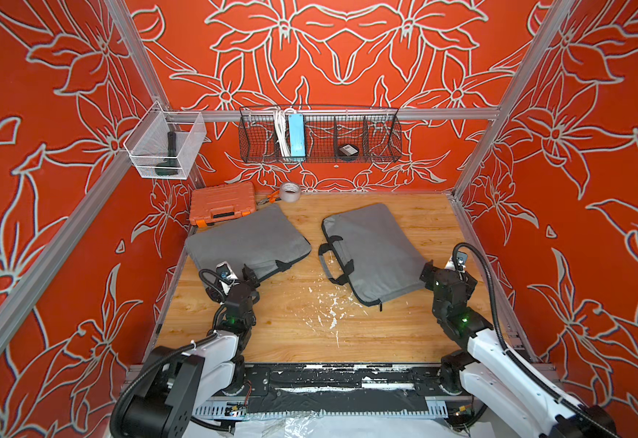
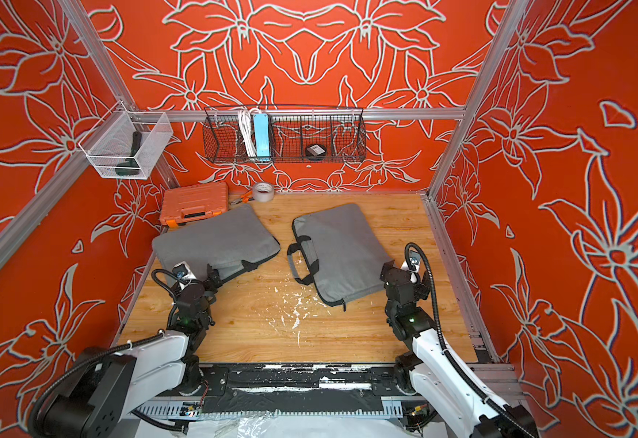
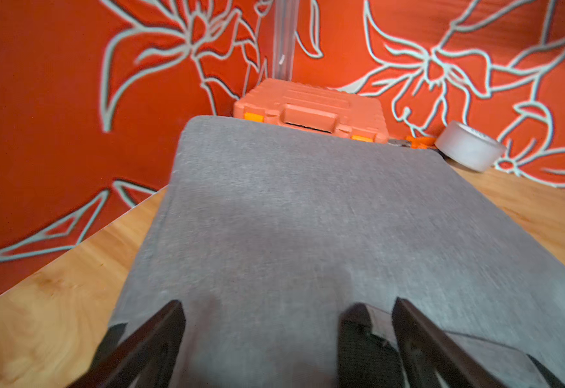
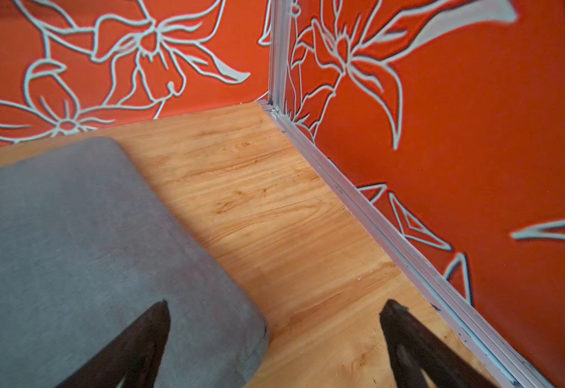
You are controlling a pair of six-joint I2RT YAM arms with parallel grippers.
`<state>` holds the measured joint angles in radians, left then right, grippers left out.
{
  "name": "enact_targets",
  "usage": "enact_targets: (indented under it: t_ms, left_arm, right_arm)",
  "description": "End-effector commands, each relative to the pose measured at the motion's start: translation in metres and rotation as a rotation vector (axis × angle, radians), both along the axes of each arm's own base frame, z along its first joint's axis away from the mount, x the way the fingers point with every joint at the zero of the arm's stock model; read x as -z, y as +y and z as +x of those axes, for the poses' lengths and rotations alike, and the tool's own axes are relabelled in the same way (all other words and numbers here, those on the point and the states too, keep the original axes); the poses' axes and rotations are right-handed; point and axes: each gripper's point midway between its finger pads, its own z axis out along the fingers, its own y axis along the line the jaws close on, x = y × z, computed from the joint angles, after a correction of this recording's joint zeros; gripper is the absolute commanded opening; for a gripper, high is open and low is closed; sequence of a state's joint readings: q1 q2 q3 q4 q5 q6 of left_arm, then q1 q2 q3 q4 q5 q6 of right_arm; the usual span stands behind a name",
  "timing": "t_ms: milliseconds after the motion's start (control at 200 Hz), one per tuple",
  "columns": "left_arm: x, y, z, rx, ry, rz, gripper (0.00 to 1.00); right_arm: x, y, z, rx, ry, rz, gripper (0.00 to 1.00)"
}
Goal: Put the mouse into the laptop bag
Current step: Reset both arms
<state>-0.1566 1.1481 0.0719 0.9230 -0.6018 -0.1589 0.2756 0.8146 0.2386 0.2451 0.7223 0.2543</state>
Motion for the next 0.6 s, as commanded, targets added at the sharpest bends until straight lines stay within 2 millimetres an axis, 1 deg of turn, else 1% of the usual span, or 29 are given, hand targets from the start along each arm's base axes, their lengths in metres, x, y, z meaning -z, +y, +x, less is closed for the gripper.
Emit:
enact_targets:
  t_ms: [0,65,105,145,190,230,240,270,305,330,365,400,445,485,525,550,596]
  left_arm:
    - [-0.022,-0.023,0.028,0.145,-0.046,0.051,0.97]
    - [-0.018,-0.028,0.033,0.185,-0.032,0.063,0.97]
    - [-0.016,-0.031,0.029,0.228,-0.07,0.064,0.97]
    - [-0.014,-0.03,0.025,0.253,-0.098,0.046,0.97]
    - [-0.011,-0.031,0.029,0.278,-0.091,0.037,0.97]
    - [-0.007,-0.041,0.035,0.335,-0.055,0.047,0.97]
    - [-0.007,-0.043,0.036,0.351,-0.05,0.052,0.97]
    - [-0.004,-0.052,0.04,0.403,-0.037,0.063,0.97]
    - [-0.001,-0.062,0.043,0.467,-0.025,0.076,0.97]
    - [-0.001,-0.063,0.042,0.472,-0.033,0.076,0.97]
    - [-0.002,-0.062,0.041,0.467,-0.032,0.077,0.97]
    - [-0.001,-0.063,0.043,0.474,-0.022,0.076,0.97]
    - [-0.001,-0.063,0.044,0.475,-0.023,0.074,0.97]
    - [-0.001,-0.064,0.044,0.476,-0.018,0.073,0.97]
    - [-0.001,-0.063,0.044,0.475,-0.02,0.074,0.97]
    - [-0.001,-0.064,0.044,0.476,-0.021,0.073,0.97]
    - [0.0,-0.063,0.044,0.475,-0.018,0.073,0.97]
  right_arm:
    - [0.004,-0.021,0.01,0.094,-0.107,-0.019,0.99]
    - [0.007,-0.009,0.028,0.006,-0.047,-0.021,0.99]
    - [0.008,-0.016,0.033,0.037,-0.026,-0.032,0.99]
    - [0.009,-0.021,0.039,0.048,-0.008,-0.038,0.99]
    - [0.014,-0.026,0.043,0.057,-0.002,-0.025,0.99]
    - [0.022,-0.034,0.043,0.077,-0.035,-0.005,0.99]
    - [0.019,-0.036,0.045,0.077,-0.06,-0.005,0.99]
    - [0.017,-0.037,0.046,0.074,-0.08,-0.007,0.99]
    - [0.021,-0.035,0.048,0.065,-0.028,0.015,0.99]
    - [0.026,-0.033,0.049,0.044,0.009,0.03,0.99]
    - [0.025,-0.032,0.055,0.01,-0.024,0.028,0.99]
    - [0.026,-0.025,0.063,-0.04,-0.009,0.024,0.99]
    - [0.033,-0.007,0.076,-0.163,0.067,0.025,0.94]
    - [0.036,0.009,0.088,-0.265,0.062,0.006,0.91]
    - [0.046,0.026,0.093,-0.366,0.101,-0.002,0.87]
    - [0.047,0.029,0.092,-0.371,0.089,-0.014,0.87]
    - [0.046,0.028,0.089,-0.362,0.069,-0.017,0.87]
